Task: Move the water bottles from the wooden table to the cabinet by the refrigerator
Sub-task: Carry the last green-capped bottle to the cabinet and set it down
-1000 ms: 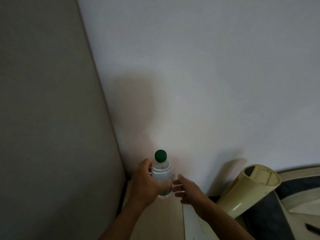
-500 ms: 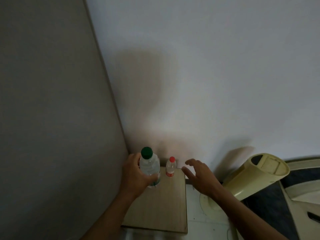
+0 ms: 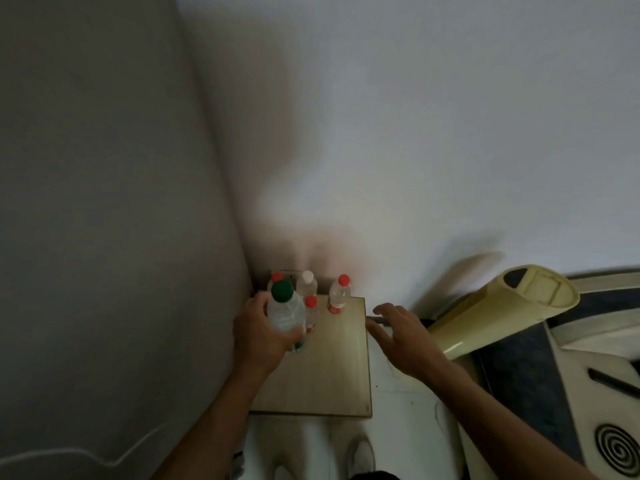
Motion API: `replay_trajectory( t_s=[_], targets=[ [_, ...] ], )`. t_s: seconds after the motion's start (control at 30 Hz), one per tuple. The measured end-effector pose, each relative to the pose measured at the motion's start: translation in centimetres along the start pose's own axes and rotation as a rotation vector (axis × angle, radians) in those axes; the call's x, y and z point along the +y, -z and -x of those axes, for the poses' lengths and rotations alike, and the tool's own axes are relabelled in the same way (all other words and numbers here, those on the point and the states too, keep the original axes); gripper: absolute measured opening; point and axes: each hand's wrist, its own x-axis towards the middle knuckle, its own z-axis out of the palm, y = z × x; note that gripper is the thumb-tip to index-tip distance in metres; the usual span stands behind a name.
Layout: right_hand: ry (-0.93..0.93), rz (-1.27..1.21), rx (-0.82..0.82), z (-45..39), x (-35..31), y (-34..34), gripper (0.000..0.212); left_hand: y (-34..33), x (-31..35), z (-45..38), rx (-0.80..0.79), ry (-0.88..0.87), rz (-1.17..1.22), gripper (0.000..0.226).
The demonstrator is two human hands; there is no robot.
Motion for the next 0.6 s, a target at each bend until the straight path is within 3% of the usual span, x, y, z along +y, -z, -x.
replay_trajectory(
  t_s=[0.6],
  targets=[
    [0.072, 0.026, -0.139, -8.6, 2.5, -6.2, 0.055, -4.8, -6.5, -3.5, 0.117, 0.083, -0.108, 0.063]
  ],
)
